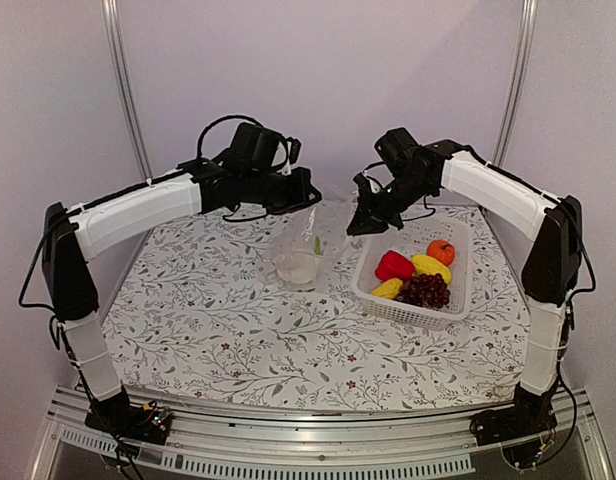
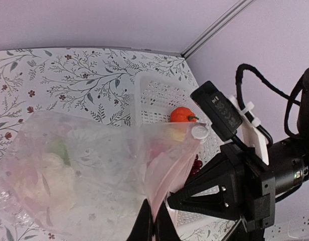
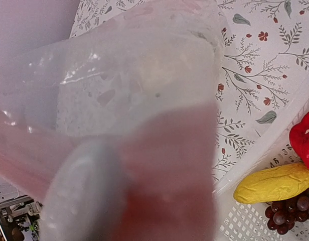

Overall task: Place the food in the zip-top bag and seal the zipper
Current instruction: Adjust the zipper food storage bag at the center of the board.

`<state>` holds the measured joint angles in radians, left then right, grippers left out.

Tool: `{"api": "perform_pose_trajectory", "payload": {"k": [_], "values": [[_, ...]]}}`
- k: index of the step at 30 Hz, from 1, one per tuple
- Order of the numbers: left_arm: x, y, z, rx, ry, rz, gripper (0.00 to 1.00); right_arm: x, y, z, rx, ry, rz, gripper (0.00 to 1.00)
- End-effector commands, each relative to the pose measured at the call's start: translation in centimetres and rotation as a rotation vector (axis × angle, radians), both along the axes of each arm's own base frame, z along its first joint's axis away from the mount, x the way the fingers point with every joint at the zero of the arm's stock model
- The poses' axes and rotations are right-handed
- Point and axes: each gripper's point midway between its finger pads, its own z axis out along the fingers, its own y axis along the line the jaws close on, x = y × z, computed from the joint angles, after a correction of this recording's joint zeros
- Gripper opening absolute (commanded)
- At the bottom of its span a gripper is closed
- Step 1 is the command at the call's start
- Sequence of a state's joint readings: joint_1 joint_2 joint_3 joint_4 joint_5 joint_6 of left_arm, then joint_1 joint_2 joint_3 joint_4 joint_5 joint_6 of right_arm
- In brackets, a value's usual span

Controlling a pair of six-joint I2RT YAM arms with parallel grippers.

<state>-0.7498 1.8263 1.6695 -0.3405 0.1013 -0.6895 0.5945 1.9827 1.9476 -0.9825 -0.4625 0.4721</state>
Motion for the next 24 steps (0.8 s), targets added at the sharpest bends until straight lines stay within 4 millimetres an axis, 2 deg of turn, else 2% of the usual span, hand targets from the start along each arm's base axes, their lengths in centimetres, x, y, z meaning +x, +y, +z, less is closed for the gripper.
{"api": "perform_pose_trajectory", "payload": {"k": [1, 4, 6, 10, 13, 15, 19, 24], "values": [[0.2, 1.8, -1.3, 0.196, 0.084, -0.004, 0.00, 1.0, -0.2, 0.3, -0.039, -0.019, -0.026, 0.00], [-0.3, 3.6, -2.8, 0.359, 0.147, 0.003, 0.00, 0.9, -1.2, 1.0, -0.059, -0.029, -0.045, 0.00], [-0.5, 5.5, -3.5, 0.486, 0.173, 0.029, 0.00, 0.7, -1.8, 1.7, -0.060, -0.035, -0.055, 0.00], [0.4, 8.7, -3.0, 0.672, 0.131, 0.099, 0.00, 0.2, -2.4, 3.0, -0.051, -0.048, -0.057, 0.00], [1.1, 9.9, -2.4, 0.743, 0.098, 0.132, 0.00, 0.3, -2.5, 3.9, -0.035, -0.060, -0.055, 0.00], [1.3, 9.5, -2.0, 0.714, 0.086, 0.131, 0.00, 0.6, -1.8, 4.8, 0.012, -0.073, -0.038, 0.00], [1.4, 7.3, -1.5, 0.603, 0.083, 0.091, 0.00, 0.8, 0.2, 6.3, 0.118, -0.080, 0.013, 0.02], [2.3, 6.2, 1.3, 0.483, 0.025, 0.127, 0.00, 1.1, 0.8, 7.8, 0.161, -0.089, 0.029, 0.17]]}}
